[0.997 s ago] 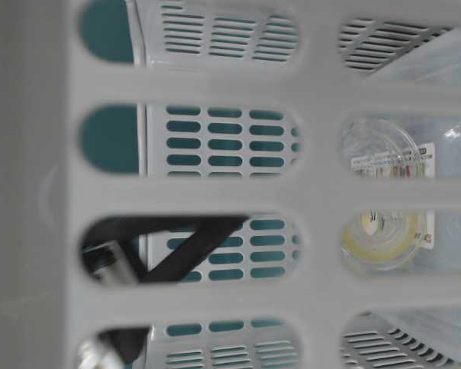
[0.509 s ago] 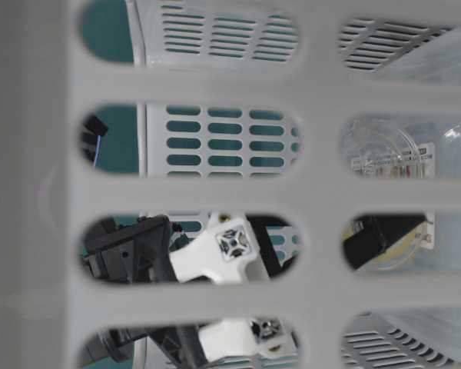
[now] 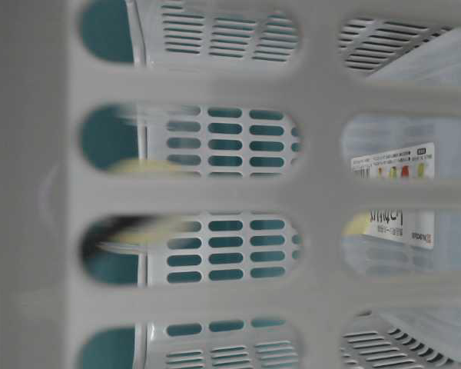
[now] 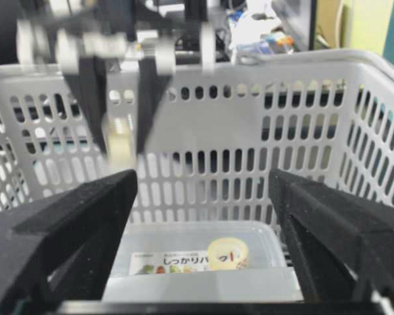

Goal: Pick up the tape dispenser from the shopping basket with the left arm.
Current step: 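Close the left gripper around the clear tape dispenser, then lift the held tape dispenser upward with the left gripper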

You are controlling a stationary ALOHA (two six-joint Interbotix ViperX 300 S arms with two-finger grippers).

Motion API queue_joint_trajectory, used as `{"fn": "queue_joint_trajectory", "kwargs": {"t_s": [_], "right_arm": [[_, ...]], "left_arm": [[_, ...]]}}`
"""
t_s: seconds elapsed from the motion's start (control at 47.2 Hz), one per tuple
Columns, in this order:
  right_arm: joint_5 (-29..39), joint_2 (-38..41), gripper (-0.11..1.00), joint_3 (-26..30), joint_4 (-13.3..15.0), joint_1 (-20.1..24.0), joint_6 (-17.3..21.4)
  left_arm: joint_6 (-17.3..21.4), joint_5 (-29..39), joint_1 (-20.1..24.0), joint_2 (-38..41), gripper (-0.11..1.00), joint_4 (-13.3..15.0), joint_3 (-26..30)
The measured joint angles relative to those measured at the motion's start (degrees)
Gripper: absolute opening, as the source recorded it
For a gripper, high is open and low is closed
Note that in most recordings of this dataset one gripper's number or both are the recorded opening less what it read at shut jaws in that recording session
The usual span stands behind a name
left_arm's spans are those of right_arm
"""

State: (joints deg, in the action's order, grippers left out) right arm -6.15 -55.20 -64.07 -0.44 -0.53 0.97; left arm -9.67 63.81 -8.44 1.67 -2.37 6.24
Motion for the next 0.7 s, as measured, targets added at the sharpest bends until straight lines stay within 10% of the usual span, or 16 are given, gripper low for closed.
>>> {"fn": "queue_joint_trajectory", "kwargs": {"t_s": [0.191,0.7], "right_arm": [[0.1,0.0,0.77,0.0,0.0,0.0,0.1],[0.0,-0.4,0.77,0.0,0.0,0.3,0.0]], "left_arm": [[0.4,8.5,-0.1,0.1,0.28,0.0,9.1],[0.4,9.8,-0.2,0.9,0.28,0.0,9.4]]}}
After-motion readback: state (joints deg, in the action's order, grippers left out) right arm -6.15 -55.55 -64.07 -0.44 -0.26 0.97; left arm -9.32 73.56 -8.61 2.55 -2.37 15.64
